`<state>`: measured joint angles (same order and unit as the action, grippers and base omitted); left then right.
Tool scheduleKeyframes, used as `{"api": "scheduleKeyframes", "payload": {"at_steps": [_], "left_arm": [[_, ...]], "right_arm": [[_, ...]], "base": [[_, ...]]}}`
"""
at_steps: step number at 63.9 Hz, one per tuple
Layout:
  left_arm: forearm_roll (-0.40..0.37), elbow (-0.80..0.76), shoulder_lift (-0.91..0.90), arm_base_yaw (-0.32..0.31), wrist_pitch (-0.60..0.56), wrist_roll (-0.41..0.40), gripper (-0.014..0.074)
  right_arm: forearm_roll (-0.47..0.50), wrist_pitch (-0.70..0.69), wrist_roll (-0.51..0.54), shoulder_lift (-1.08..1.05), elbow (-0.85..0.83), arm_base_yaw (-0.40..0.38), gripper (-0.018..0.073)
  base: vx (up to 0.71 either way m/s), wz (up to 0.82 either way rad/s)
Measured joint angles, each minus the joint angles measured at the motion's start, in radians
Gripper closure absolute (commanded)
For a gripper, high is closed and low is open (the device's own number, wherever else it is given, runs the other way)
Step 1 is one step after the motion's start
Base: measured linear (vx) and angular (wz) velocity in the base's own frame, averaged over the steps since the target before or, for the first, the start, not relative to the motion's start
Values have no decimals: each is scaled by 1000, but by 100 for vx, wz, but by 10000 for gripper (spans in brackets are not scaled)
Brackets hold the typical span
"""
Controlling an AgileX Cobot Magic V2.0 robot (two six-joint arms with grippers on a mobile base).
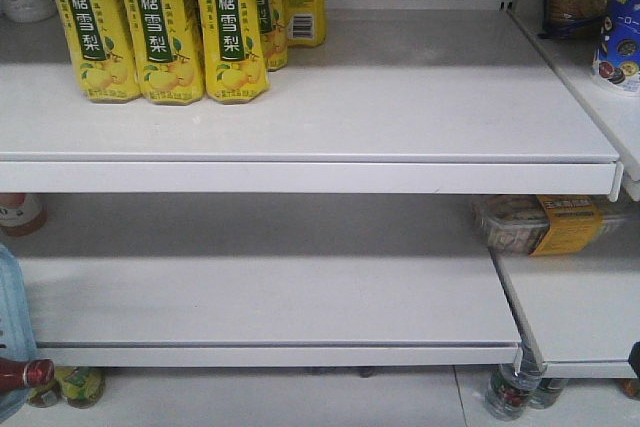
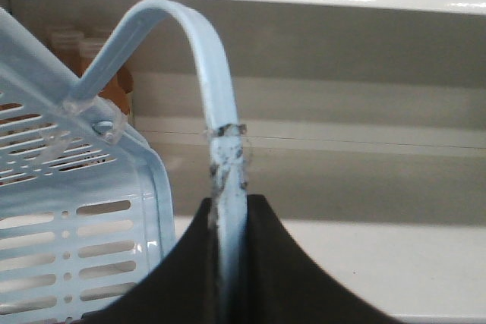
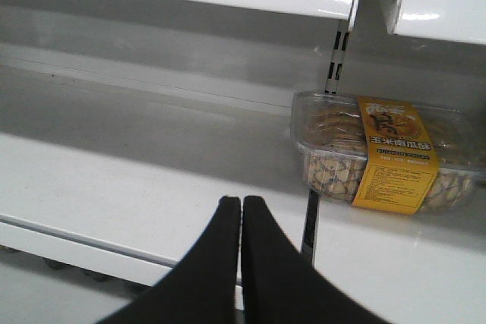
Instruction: Place coke in basket with both arms
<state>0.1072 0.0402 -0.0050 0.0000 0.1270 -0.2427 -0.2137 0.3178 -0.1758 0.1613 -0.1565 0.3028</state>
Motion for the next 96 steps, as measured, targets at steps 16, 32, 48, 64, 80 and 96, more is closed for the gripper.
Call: {"api": "scheduleKeyframes", "payload": {"at_steps": [16,32,48,64,80,96], "left_arm": [[0,0,0,0,0,0,603],[0,0,0,0,0,0,603],[0,0,0,0,0,0,603],[0,0,0,0,0,0,603],[0,0,0,0,0,0,603],[0,0,0,0,0,0,603]], "right_arm": [[0,0,0,0,0,0,569],[0,0,0,0,0,0,569],[0,0,0,0,0,0,569],[0,0,0,0,0,0,569],[16,0,15,0,0,-6,569],[173,-30,126,0,0,-195,569]], "base": [[0,0],[0,0],[0,0],[0,0],[0,0],[0,0]]}}
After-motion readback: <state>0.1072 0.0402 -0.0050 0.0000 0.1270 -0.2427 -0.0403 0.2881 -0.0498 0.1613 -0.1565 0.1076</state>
